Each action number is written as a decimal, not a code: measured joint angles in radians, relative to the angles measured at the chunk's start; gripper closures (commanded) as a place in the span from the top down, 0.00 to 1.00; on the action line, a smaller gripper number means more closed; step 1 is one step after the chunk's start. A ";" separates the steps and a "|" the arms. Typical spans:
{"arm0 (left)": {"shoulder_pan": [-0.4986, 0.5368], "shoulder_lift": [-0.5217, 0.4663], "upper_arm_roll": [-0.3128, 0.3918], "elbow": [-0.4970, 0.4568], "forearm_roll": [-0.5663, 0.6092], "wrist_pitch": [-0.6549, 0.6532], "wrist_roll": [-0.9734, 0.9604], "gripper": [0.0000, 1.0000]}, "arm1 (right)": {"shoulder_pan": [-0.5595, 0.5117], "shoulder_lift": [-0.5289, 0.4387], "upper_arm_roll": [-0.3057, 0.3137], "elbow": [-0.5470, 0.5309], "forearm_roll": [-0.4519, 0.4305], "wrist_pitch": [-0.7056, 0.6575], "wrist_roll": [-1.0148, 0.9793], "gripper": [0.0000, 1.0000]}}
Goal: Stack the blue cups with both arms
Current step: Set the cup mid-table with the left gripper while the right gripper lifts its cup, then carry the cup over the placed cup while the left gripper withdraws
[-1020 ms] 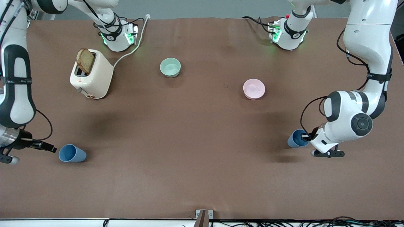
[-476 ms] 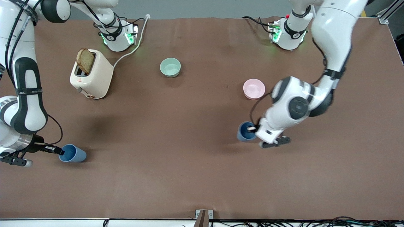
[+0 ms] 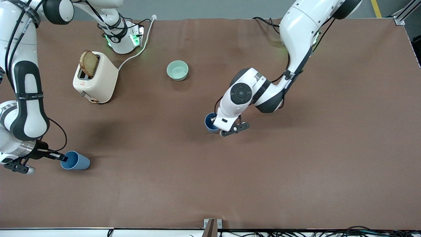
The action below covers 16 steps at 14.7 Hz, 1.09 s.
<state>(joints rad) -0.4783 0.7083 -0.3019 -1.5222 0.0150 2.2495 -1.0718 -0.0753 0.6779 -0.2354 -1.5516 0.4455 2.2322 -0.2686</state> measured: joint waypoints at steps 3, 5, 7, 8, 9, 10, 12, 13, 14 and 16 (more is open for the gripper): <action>-0.018 0.033 0.009 0.011 0.002 0.016 -0.021 0.79 | 0.012 -0.066 0.001 0.027 -0.002 -0.100 0.008 0.03; -0.018 0.035 0.011 0.018 0.003 0.018 -0.021 1.00 | 0.032 -0.155 0.005 0.034 -0.037 -0.174 0.054 0.02; -0.016 0.030 0.014 0.037 0.009 0.019 -0.021 1.00 | 0.047 -0.247 0.055 0.034 -0.117 -0.250 0.176 0.01; -0.013 0.020 0.018 0.053 0.011 0.017 -0.022 1.00 | 0.049 -0.289 0.105 0.034 -0.166 -0.285 0.265 0.01; -0.007 -0.001 0.026 0.067 0.013 0.009 -0.022 1.00 | 0.052 -0.324 0.162 0.033 -0.212 -0.310 0.357 0.01; 0.002 -0.033 0.039 0.080 0.015 -0.010 -0.022 1.00 | 0.056 -0.353 0.223 0.032 -0.252 -0.329 0.451 0.01; 0.050 -0.131 0.065 0.097 0.024 -0.087 -0.001 1.00 | 0.065 -0.396 0.346 0.022 -0.299 -0.351 0.632 0.00; 0.092 -0.187 0.069 0.101 0.024 -0.137 0.039 1.00 | 0.069 -0.410 0.407 0.013 -0.309 -0.353 0.713 0.00; 0.134 -0.239 0.071 0.101 0.025 -0.186 0.085 1.00 | 0.072 -0.417 0.468 0.006 -0.323 -0.353 0.794 0.00; 0.215 -0.321 0.074 0.100 0.025 -0.277 0.179 1.00 | 0.076 -0.417 0.604 -0.005 -0.421 -0.346 0.962 0.00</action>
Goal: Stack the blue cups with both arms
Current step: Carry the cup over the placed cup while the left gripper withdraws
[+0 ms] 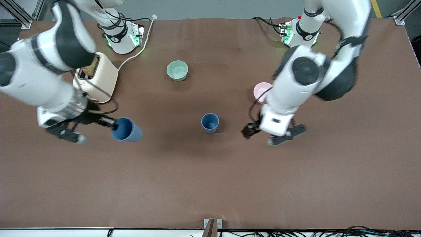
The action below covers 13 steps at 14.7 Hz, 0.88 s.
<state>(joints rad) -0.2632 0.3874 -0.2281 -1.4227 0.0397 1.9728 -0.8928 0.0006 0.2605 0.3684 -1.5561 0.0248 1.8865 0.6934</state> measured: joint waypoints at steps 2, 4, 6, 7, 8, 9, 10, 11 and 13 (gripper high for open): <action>0.073 -0.060 0.001 -0.001 0.000 -0.067 0.120 1.00 | 0.004 0.011 0.141 -0.018 -0.096 0.026 0.181 0.00; 0.141 -0.117 0.001 -0.001 0.000 -0.136 0.259 1.00 | 0.012 0.049 0.253 -0.041 -0.139 0.103 0.346 0.00; 0.192 -0.175 0.001 -0.002 0.000 -0.197 0.361 1.00 | 0.026 0.111 0.314 -0.050 -0.228 0.172 0.495 0.00; 0.211 -0.204 0.001 -0.002 0.000 -0.232 0.402 1.00 | 0.028 0.149 0.343 -0.052 -0.287 0.190 0.562 0.00; 0.227 -0.232 0.001 -0.002 0.000 -0.271 0.442 1.00 | 0.029 0.190 0.369 -0.053 -0.340 0.208 0.617 0.00; 0.242 -0.258 0.001 -0.004 0.000 -0.307 0.486 1.00 | 0.031 0.229 0.390 -0.053 -0.384 0.229 0.665 0.00; 0.259 -0.283 0.001 -0.006 0.000 -0.339 0.537 1.00 | 0.035 0.265 0.406 -0.053 -0.423 0.247 0.711 0.00; 0.276 -0.304 0.001 -0.010 0.000 -0.362 0.585 1.00 | 0.041 0.292 0.416 -0.052 -0.453 0.259 0.747 0.00; 0.309 -0.338 0.002 -0.023 0.000 -0.386 0.670 1.00 | 0.048 0.326 0.433 -0.051 -0.475 0.269 0.780 0.00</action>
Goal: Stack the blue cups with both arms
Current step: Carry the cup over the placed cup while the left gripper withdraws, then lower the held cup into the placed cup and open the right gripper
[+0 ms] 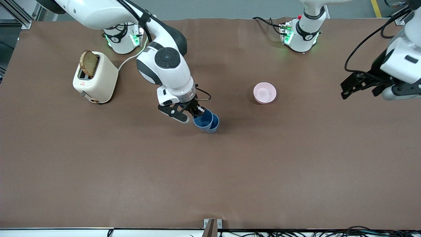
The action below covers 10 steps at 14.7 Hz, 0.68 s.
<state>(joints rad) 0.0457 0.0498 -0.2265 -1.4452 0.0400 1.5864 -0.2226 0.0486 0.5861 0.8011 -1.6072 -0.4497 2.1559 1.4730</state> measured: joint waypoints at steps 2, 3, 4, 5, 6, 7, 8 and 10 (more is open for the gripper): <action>0.012 -0.028 0.017 -0.031 -0.004 -0.006 0.057 1.00 | 0.001 0.006 0.021 0.000 -0.003 0.000 0.012 0.00; 0.010 -0.040 0.032 -0.049 -0.017 -0.006 0.075 1.00 | 0.001 0.006 0.030 0.000 -0.003 -0.001 0.018 0.00; 0.009 -0.052 0.045 -0.067 -0.032 -0.006 0.091 1.00 | 0.002 0.006 0.037 -0.002 -0.003 -0.003 0.023 0.00; 0.009 -0.065 0.052 -0.083 -0.039 -0.006 0.108 1.00 | 0.005 0.006 0.041 -0.004 -0.003 -0.005 0.027 0.00; 0.009 -0.077 0.056 -0.095 -0.040 -0.006 0.118 1.00 | 0.008 0.007 0.043 -0.007 -0.006 -0.005 0.029 0.00; 0.009 -0.087 0.056 -0.103 -0.040 -0.006 0.123 1.00 | 0.010 0.012 0.043 -0.011 -0.015 -0.003 0.030 0.00; 0.007 -0.096 0.056 -0.106 -0.040 -0.006 0.125 1.00 | 0.011 0.019 0.043 -0.012 -0.029 0.003 0.032 0.01; 0.003 -0.105 0.053 -0.109 -0.040 -0.006 0.125 1.00 | 0.011 0.042 0.042 -0.013 -0.063 0.014 0.033 0.01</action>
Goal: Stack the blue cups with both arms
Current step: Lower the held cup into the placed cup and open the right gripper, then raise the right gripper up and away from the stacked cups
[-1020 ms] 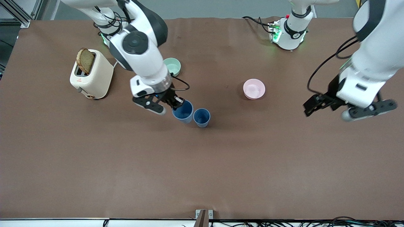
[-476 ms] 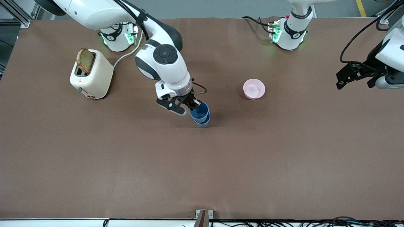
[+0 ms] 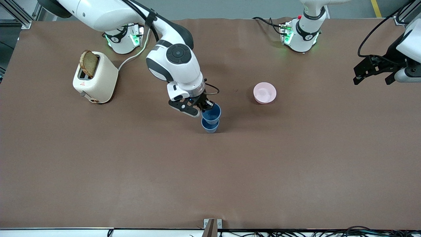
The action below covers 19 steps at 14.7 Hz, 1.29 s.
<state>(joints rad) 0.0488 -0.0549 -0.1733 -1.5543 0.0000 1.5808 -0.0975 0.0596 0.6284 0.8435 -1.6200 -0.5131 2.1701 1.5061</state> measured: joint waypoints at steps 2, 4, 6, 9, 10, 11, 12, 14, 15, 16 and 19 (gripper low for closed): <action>-0.002 -0.001 -0.006 -0.002 0.000 -0.001 0.000 1.00 | 0.001 0.023 0.000 0.000 -0.025 0.006 0.000 0.02; -0.002 -0.001 -0.012 -0.003 0.001 -0.017 0.000 1.00 | 0.004 0.045 0.000 0.000 -0.052 0.008 0.000 0.02; -0.002 -0.001 -0.012 -0.003 0.003 -0.031 0.000 1.00 | 0.007 0.064 0.000 0.000 -0.078 0.018 0.000 0.02; -0.002 -0.001 -0.012 -0.004 0.003 -0.035 0.000 1.00 | 0.007 0.089 0.000 0.000 -0.103 0.033 0.000 0.03; -0.002 -0.001 -0.012 -0.005 0.003 -0.035 0.000 1.00 | 0.008 0.095 0.000 0.000 -0.113 0.035 0.000 0.04; -0.001 -0.001 -0.012 -0.006 0.003 -0.035 0.000 1.00 | 0.008 0.100 0.000 0.000 -0.120 0.036 0.000 0.08; -0.001 -0.001 -0.012 -0.007 0.003 -0.035 0.000 1.00 | 0.008 0.105 0.000 0.000 -0.123 0.037 0.000 0.14; 0.000 -0.001 -0.012 -0.007 0.003 -0.041 0.000 1.00 | 0.008 0.109 0.000 0.000 -0.127 0.037 0.001 0.38; 0.000 -0.001 -0.012 -0.007 0.003 -0.045 0.000 1.00 | 0.007 0.109 -0.001 0.000 -0.129 0.037 0.001 0.54; 0.000 -0.001 -0.012 -0.006 0.003 -0.049 0.000 1.00 | 0.006 0.109 -0.001 0.002 -0.130 0.037 0.001 0.72; 0.001 -0.001 -0.012 -0.006 0.003 -0.054 0.000 1.00 | -0.001 0.106 -0.001 0.028 -0.133 0.038 0.000 1.00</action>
<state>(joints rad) 0.0496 -0.0563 -0.1850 -1.5606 0.0033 1.5264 -0.0975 0.0581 0.7347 0.8428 -1.5922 -0.6460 2.2079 1.5062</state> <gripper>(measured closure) 0.000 0.476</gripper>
